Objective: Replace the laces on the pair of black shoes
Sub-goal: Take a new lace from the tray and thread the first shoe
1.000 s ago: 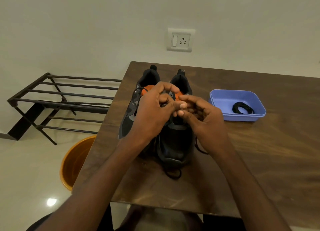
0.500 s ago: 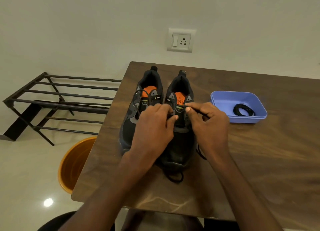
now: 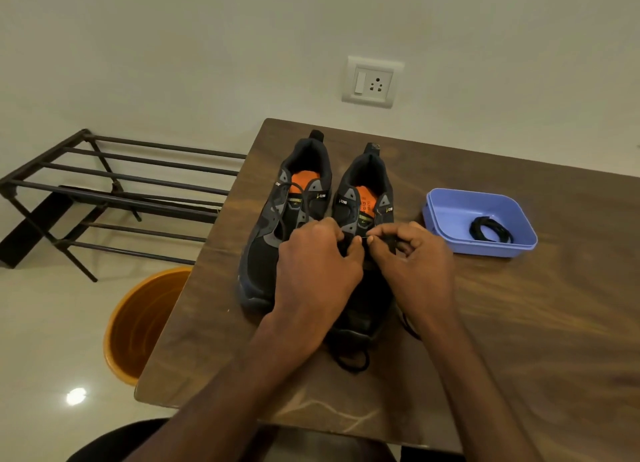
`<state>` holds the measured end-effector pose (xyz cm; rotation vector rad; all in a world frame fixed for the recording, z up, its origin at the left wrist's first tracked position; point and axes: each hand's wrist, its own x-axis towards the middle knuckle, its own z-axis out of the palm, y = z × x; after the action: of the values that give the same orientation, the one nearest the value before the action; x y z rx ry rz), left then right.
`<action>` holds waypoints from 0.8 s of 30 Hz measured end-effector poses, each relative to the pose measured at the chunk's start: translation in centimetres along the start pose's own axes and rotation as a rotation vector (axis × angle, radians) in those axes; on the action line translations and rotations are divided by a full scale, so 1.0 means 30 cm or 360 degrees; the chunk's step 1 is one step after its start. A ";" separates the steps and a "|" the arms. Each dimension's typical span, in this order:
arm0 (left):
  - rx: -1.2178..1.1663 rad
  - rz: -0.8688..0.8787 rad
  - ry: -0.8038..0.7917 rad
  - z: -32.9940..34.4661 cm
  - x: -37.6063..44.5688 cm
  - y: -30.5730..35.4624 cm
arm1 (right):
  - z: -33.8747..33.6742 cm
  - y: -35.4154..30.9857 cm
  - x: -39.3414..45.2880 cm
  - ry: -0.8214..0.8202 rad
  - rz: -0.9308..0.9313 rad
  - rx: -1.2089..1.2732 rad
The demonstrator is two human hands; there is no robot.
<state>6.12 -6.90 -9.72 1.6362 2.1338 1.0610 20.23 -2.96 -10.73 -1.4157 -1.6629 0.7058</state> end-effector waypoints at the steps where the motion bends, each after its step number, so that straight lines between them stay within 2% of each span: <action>1: -0.0010 0.0001 0.0013 0.000 -0.001 -0.001 | 0.008 -0.001 0.006 -0.0012 0.0017 0.0072; 8: -0.0110 0.0023 0.0093 0.013 -0.021 -0.009 | 0.023 0.005 -0.001 -0.0123 0.0224 0.0456; 14: -0.0102 0.0127 0.0092 0.014 -0.024 -0.015 | 0.002 0.007 0.019 -0.0204 0.0023 -0.0073; 21: -0.0067 0.0164 0.0107 0.019 -0.017 -0.037 | -0.024 0.019 0.030 -0.0377 0.0089 0.0260; 24: -0.0068 0.0233 0.0081 0.018 -0.013 -0.048 | 0.004 0.024 0.019 -0.0252 0.0066 0.0209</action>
<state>5.54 -7.20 -11.16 1.7862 2.0334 1.1945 20.48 -2.24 -11.25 -1.3333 -1.6781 0.9543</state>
